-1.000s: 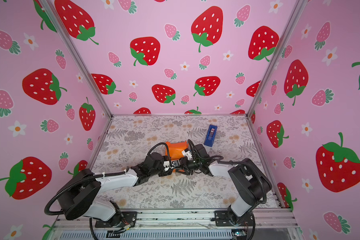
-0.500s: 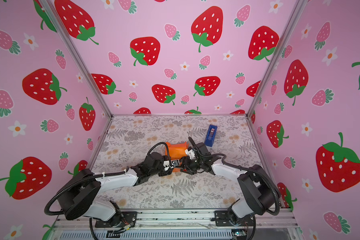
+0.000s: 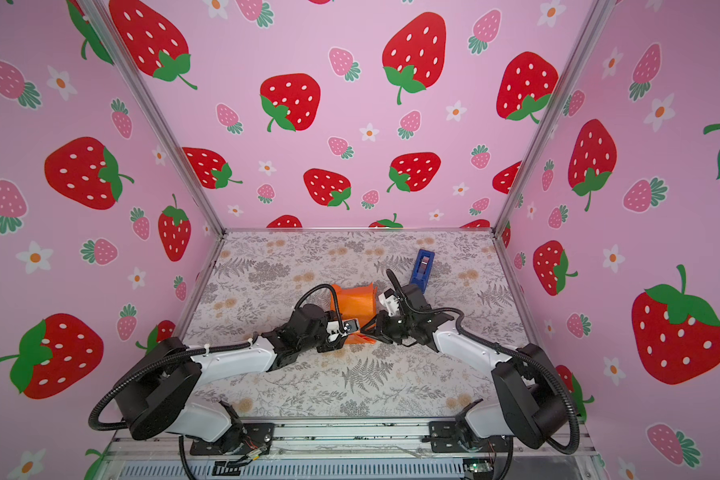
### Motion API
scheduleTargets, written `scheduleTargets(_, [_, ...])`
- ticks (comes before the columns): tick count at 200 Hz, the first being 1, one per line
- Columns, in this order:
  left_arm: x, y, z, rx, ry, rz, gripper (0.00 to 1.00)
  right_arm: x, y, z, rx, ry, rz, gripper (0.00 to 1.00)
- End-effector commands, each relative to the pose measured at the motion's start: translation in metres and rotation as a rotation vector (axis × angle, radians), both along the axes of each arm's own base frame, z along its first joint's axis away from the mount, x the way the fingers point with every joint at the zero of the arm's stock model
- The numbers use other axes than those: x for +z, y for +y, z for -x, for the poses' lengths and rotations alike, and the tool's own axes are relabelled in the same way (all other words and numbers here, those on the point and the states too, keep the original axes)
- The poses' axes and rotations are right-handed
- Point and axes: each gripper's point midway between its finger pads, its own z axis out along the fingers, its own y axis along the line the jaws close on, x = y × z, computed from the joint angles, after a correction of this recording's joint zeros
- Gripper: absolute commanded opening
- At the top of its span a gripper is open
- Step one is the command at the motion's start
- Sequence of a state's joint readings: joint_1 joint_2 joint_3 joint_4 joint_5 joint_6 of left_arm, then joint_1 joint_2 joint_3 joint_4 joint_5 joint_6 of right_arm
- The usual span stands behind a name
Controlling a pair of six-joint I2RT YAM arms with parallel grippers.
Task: Wrap the gift box in paper
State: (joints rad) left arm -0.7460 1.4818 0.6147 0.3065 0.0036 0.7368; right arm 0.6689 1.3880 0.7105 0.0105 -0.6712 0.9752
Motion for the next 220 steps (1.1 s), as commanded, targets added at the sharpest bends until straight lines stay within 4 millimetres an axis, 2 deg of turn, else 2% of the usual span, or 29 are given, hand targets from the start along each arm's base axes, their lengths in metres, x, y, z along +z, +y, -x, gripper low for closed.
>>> scheduleTargets(1, [-0.014,0.004,0.007,-0.017,0.059,-0.050,0.67,0.008,0.009,0.003,0.002,-0.019,-0.065,0.03])
scheduleTargets(8, [-0.014,0.004,0.007,-0.018,0.059,-0.051,0.66,0.007,0.012,0.005,-0.005,-0.007,-0.084,0.00])
scheduleTargets(79, [-0.014,0.003,0.007,-0.020,0.064,-0.053,0.64,0.008,0.035,-0.006,-0.099,-0.051,-0.149,0.00])
scheduleTargets(125, [-0.014,0.003,0.007,-0.021,0.066,-0.051,0.64,-0.006,0.048,-0.006,-0.101,-0.048,-0.109,0.00])
scheduleTargets(184, [-0.013,0.003,0.007,-0.019,0.064,-0.051,0.64,-0.036,0.036,-0.005,-0.133,-0.066,0.019,0.00])
scheduleTargets(220, [-0.014,0.004,0.007,-0.019,0.065,-0.052,0.64,-0.044,0.022,-0.012,-0.169,-0.119,0.112,0.00])
